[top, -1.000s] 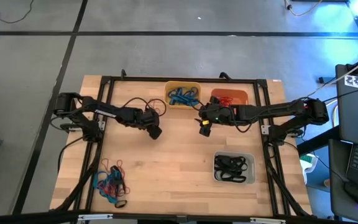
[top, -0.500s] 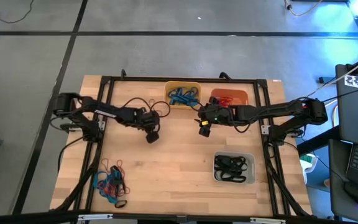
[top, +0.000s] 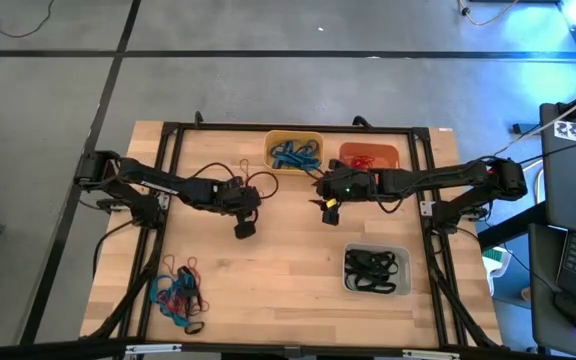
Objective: Sort rubber bands into baskets
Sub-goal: Put the red rubber band into the orange bin
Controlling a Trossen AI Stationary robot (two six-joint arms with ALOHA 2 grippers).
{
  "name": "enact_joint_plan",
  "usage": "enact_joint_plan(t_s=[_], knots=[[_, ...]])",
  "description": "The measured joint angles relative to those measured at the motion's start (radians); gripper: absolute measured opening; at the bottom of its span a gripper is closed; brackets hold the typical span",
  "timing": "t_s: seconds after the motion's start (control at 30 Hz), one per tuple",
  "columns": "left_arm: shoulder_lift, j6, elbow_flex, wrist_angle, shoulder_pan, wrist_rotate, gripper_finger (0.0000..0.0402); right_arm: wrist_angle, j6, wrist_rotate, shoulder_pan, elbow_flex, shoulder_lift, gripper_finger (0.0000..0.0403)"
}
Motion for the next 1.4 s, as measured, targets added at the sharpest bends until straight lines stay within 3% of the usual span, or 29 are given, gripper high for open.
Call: enact_joint_plan(t_s=[0.3, 0.47, 0.7, 1.03, 1.23, 1.4], knots=[[-0.002, 0.094, 0.048, 0.065, -0.086, -0.012, 0.0003, 0.186, -0.091, -0.151, 0.000, -0.041, 0.074, 0.0222], [-0.002, 0.137, 0.065, 0.149, -0.123, -0.067, 0.0004, 0.293, -0.097, -0.268, 0.008, -0.042, 0.169, 0.0222], [-0.002, 0.167, 0.075, 0.229, -0.151, -0.098, 0.0006, 0.456, -0.096, -0.300, 0.008, -0.042, 0.269, 0.0222], [-0.002, 0.161, 0.075, 0.316, -0.151, -0.127, 0.0007, 0.594, -0.079, -0.292, 0.027, -0.041, 0.287, 0.0219], [-0.002, 0.158, 0.075, 0.371, -0.151, -0.131, 0.0003, 0.615, -0.068, -0.264, 0.026, -0.041, 0.293, 0.0166], [-0.002, 0.157, 0.075, 0.369, -0.151, -0.131, 0.0007, 0.608, -0.069, -0.264, 0.026, -0.041, 0.293, 0.0070]])
